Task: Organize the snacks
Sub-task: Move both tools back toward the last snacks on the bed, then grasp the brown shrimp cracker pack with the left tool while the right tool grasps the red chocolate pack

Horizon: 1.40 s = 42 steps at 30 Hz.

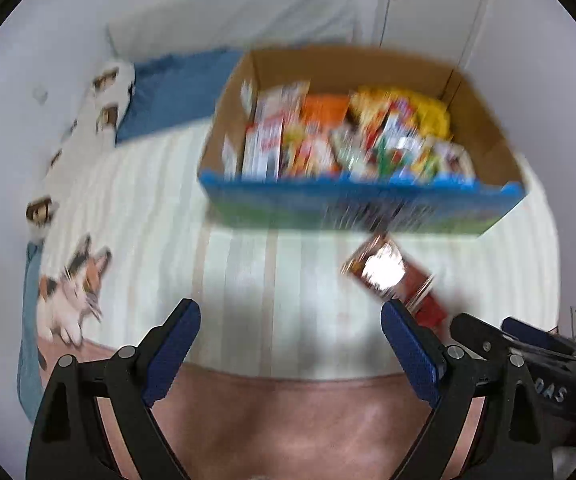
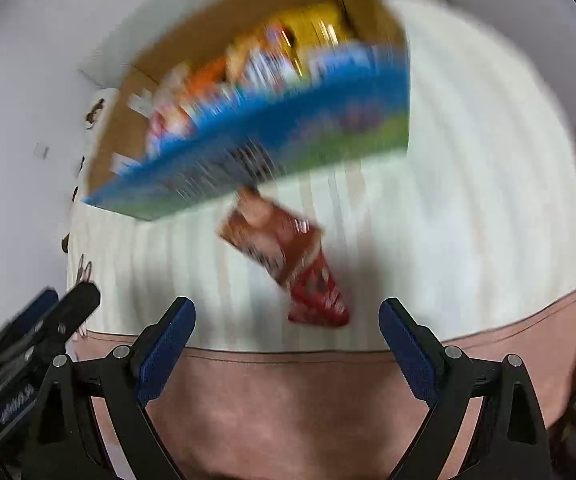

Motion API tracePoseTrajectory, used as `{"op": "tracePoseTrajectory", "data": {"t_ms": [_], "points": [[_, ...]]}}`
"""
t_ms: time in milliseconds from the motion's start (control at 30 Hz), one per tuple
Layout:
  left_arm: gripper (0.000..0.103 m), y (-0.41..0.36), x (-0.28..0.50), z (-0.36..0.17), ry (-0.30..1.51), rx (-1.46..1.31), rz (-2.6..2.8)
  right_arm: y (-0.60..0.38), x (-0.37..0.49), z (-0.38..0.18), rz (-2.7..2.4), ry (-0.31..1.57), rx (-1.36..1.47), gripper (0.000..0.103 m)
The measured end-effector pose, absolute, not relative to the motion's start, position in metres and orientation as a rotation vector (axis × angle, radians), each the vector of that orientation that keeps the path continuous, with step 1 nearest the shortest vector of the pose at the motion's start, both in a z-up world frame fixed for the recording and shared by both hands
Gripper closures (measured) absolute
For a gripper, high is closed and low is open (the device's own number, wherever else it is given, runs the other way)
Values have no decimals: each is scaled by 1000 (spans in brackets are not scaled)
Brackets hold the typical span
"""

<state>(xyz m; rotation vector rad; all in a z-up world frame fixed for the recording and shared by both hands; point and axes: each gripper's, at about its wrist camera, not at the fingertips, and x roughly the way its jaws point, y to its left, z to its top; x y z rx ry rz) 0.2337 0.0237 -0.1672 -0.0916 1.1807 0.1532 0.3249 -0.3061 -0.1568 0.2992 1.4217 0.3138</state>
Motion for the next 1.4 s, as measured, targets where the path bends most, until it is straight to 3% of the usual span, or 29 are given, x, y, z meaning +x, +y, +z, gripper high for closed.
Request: {"op": "tracePoseTrajectory", "data": {"t_ms": [67,167,300,333,767,900,1000,1400], "points": [[10,27,236,-186,1227,-105,169,-305,326,-185,296,1472,347,9],[10,29,242,-205,1280,-128,184,-304,326,-215,283,1505,407,20],[10,25,253,-221,1323,-161,183,-300,328,-240,273,1505,408,58],[10,23,257,-224,1332,-165,179,-301,328,-242,272,1500,411,62],[10,-29,321,-286,1512,-517,70,-379,312,-221,150,1433,411,63],[11,-37,329,-294,1467,-470,138,-385,309,-224,139,1441,424,63],[27,-43,326,-297,1446,-386,153,-384,308,-223,146,1444,411,63],[31,-50,229,-303,1475,-138,21,-353,284,-233,267,1538,349,63]]}}
